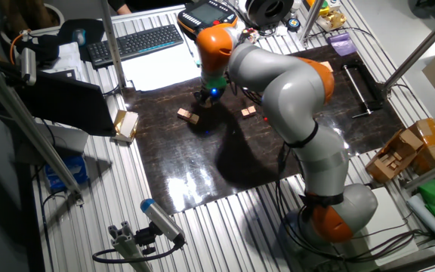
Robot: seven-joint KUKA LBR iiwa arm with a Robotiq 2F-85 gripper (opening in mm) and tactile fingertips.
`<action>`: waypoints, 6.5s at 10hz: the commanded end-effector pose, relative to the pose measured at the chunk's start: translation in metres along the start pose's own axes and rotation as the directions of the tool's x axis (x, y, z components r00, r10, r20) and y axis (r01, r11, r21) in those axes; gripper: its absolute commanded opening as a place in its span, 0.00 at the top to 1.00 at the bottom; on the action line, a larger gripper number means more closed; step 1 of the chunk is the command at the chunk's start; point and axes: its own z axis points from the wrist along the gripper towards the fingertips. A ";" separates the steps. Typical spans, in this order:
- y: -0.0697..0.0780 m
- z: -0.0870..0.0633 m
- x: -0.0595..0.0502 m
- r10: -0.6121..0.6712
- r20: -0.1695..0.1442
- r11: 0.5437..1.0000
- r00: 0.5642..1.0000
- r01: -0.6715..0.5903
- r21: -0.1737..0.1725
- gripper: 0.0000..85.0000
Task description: Stack the blocks into a pyramid shape
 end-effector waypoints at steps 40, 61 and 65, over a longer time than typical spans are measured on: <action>-0.102 0.000 0.078 0.993 -0.006 0.121 0.121 -0.993 0.018 0.66; -0.045 -0.039 0.070 0.933 -0.101 0.346 0.346 -0.938 -0.018 0.33; -0.013 -0.044 0.070 0.701 -0.110 0.706 0.704 -0.708 -0.032 0.38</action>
